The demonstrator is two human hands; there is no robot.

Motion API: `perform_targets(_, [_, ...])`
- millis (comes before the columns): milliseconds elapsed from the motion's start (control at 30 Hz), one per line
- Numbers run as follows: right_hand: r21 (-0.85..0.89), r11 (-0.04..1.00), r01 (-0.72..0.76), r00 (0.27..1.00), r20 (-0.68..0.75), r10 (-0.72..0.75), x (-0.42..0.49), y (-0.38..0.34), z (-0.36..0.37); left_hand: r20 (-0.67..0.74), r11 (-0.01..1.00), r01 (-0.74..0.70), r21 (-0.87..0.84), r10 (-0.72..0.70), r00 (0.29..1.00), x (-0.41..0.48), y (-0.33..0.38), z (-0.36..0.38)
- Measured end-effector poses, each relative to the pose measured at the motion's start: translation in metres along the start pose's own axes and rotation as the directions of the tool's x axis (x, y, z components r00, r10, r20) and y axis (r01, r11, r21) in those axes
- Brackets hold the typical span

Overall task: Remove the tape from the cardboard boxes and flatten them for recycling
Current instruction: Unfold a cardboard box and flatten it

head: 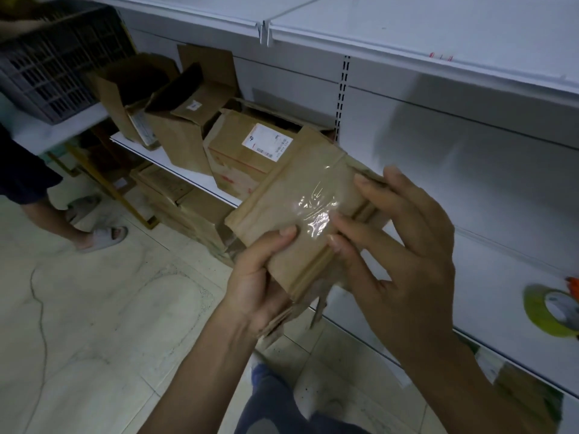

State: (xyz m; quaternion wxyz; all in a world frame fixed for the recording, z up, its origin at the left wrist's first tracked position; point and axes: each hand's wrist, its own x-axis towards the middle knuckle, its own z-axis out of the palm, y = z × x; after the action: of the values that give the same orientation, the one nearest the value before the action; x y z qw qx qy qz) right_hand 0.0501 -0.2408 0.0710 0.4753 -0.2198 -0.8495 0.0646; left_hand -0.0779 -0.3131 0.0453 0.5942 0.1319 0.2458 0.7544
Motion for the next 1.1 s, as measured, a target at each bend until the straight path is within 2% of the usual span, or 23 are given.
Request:
perform_targets(100, [-0.190, 0.980, 0.057, 0.997, 0.055, -0.048, -0.004, -0.001, -0.001, -0.201, 0.957, -0.131, 0.259, 0.186, 0.962, 0.001, 0.001, 0.001])
perform_targets(200, [-0.171, 0.978, 0.118, 0.986, 0.141, -0.094, -0.005, -0.004, 0.004, -0.292, 0.808, -0.219, 0.547, 0.430, 0.854, -0.002, -0.004, 0.005])
perform_targets(300, [-0.104, 0.986, 0.131, 0.972, 0.209, -0.107, 0.000, -0.008, 0.012, -0.256, 0.669, -0.284, 0.687, 0.588, 0.767, -0.009, -0.003, 0.007])
perform_targets(433, [-0.017, 0.992, 0.128, 0.963, 0.243, -0.120, 0.015, -0.020, 0.025, -0.194, 0.549, -0.336, 0.765, 0.695, 0.692, -0.017, 0.007, 0.006])
perform_targets(567, [-0.048, 0.986, 0.158, 0.954, 0.266, -0.140, 0.025, -0.035, 0.039, -0.085, 0.388, -0.372, 0.843, 0.780, 0.620, -0.027, 0.022, 0.010])
perform_targets(700, [-0.102, 0.961, 0.259, 0.940, 0.255, -0.226, 0.037, -0.058, 0.063, -0.060, 0.314, -0.349, 0.883, 0.813, 0.580, -0.035, 0.046, 0.001])
perform_targets(767, [-0.119, 0.950, 0.288, 0.929, 0.276, -0.247, 0.043, -0.075, 0.076, -0.077, 0.318, -0.330, 0.889, 0.812, 0.578, -0.040, 0.063, -0.008])
perform_targets(833, [-0.114, 0.948, 0.296, 0.928, 0.269, -0.258, 0.050, -0.090, 0.088, -0.134, 0.389, -0.341, 0.856, 0.803, 0.581, -0.044, 0.083, -0.020])
perform_targets(967, [0.080, 0.990, 0.116, 0.977, 0.172, -0.128, 0.064, -0.120, 0.103, -0.255, 0.671, -0.417, 0.613, 0.667, 0.700, -0.052, 0.122, -0.055])
perform_targets(1033, [0.149, 0.987, 0.062, 0.985, 0.150, -0.085, 0.069, -0.136, 0.106, -0.265, 0.768, -0.442, 0.463, 0.595, 0.759, -0.057, 0.142, -0.066])
perform_targets(1100, [0.155, 0.987, 0.041, 0.989, 0.136, -0.063, 0.070, -0.154, 0.110, -0.248, 0.818, -0.430, 0.381, 0.539, 0.805, -0.062, 0.157, -0.074])
